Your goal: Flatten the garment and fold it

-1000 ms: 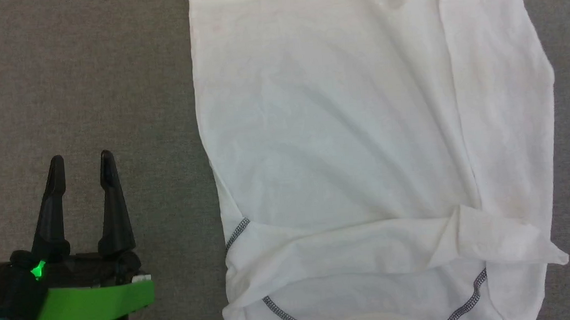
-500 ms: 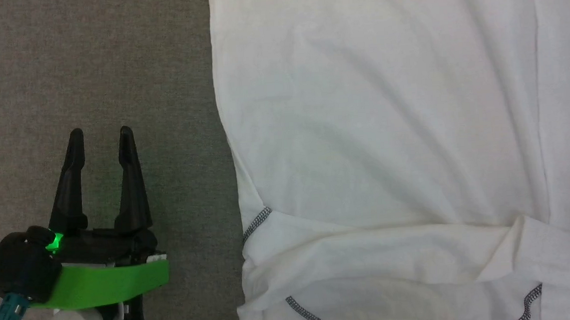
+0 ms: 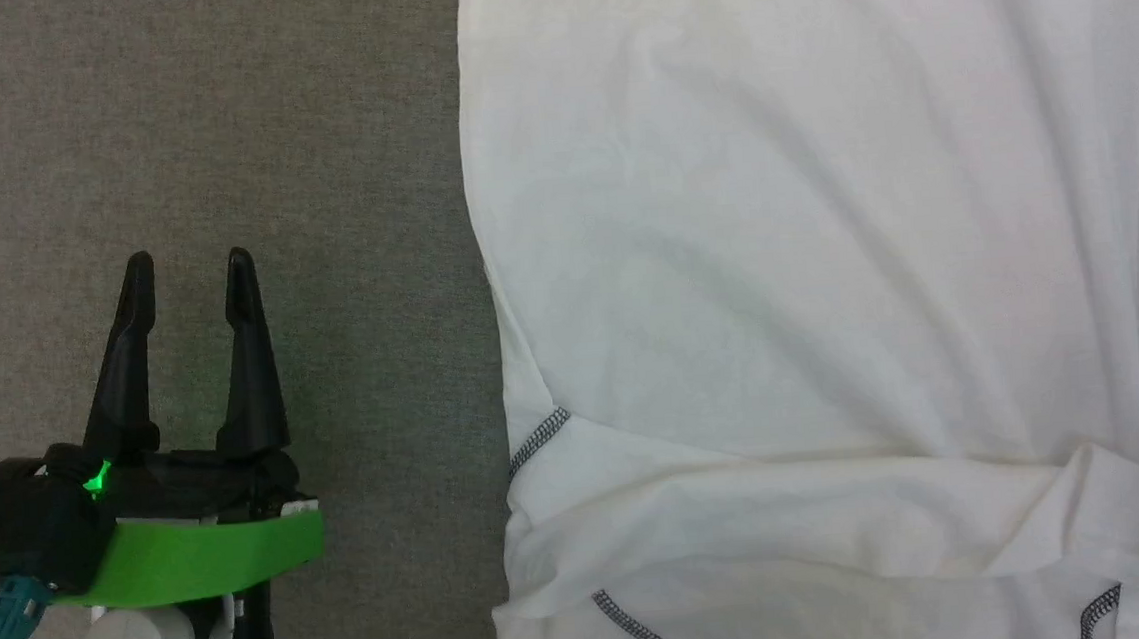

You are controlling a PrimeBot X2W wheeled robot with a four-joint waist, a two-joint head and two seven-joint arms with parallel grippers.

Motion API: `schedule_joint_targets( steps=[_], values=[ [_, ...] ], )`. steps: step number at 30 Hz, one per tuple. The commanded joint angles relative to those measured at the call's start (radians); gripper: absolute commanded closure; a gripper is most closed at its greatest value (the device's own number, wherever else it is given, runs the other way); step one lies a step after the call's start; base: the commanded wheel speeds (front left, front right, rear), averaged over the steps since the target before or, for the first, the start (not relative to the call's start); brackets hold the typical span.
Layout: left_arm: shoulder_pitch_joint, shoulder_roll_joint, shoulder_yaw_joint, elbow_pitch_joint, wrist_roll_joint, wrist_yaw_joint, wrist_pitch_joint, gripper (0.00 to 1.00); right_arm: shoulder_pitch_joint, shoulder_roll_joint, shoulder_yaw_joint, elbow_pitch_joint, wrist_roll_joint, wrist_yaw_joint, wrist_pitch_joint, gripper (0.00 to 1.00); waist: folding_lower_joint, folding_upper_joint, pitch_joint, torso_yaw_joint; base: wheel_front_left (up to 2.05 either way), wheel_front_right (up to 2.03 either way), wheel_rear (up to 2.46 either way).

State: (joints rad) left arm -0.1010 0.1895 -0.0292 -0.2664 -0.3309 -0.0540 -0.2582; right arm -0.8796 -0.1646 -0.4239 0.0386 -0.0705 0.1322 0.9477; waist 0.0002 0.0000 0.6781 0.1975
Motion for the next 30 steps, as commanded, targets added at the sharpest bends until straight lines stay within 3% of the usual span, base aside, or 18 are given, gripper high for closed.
schedule_joint_targets(
  steps=[1,9,18,26,30],
  values=[
    [-0.008,-0.003,0.009,0.0,0.011,-0.007,-0.004,0.0,0.0,0.0,-0.005,0.004,-0.003,-0.002,-0.027,1.0,-0.0002,0.0,-0.042,-0.027,0.0,0.0,0.0],
    [0.044,0.006,0.038,0.013,0.031,-0.006,-0.004,0.0,0.038,-0.032,-0.09,0.007,0.036,-0.002,-0.149,1.0,-0.0002,0.0,-0.204,-0.086,0.0,0.0,0.0],
    [0.151,0.016,0.057,-0.005,0.03,0.02,0.025,0.0,0.201,-0.139,-0.278,-0.007,0.156,-0.002,-0.223,1.0,-0.0002,0.0,-0.383,-0.13,0.0,0.0,0.0],
    [0.224,0.012,0.059,-0.042,0.022,0.04,0.051,0.0,0.392,-0.11,-0.399,-0.143,0.249,-0.002,-0.208,1.0,-0.0002,0.0,-0.477,-0.159,0.0,0.0,0.0],
    [0.245,0.009,0.064,-0.05,0.018,0.049,0.054,0.0,0.438,-0.102,-0.401,-0.221,0.287,-0.002,-0.193,1.0,-0.0002,0.0,-0.509,-0.166,0.0,0.0,0.0]
  ],
)
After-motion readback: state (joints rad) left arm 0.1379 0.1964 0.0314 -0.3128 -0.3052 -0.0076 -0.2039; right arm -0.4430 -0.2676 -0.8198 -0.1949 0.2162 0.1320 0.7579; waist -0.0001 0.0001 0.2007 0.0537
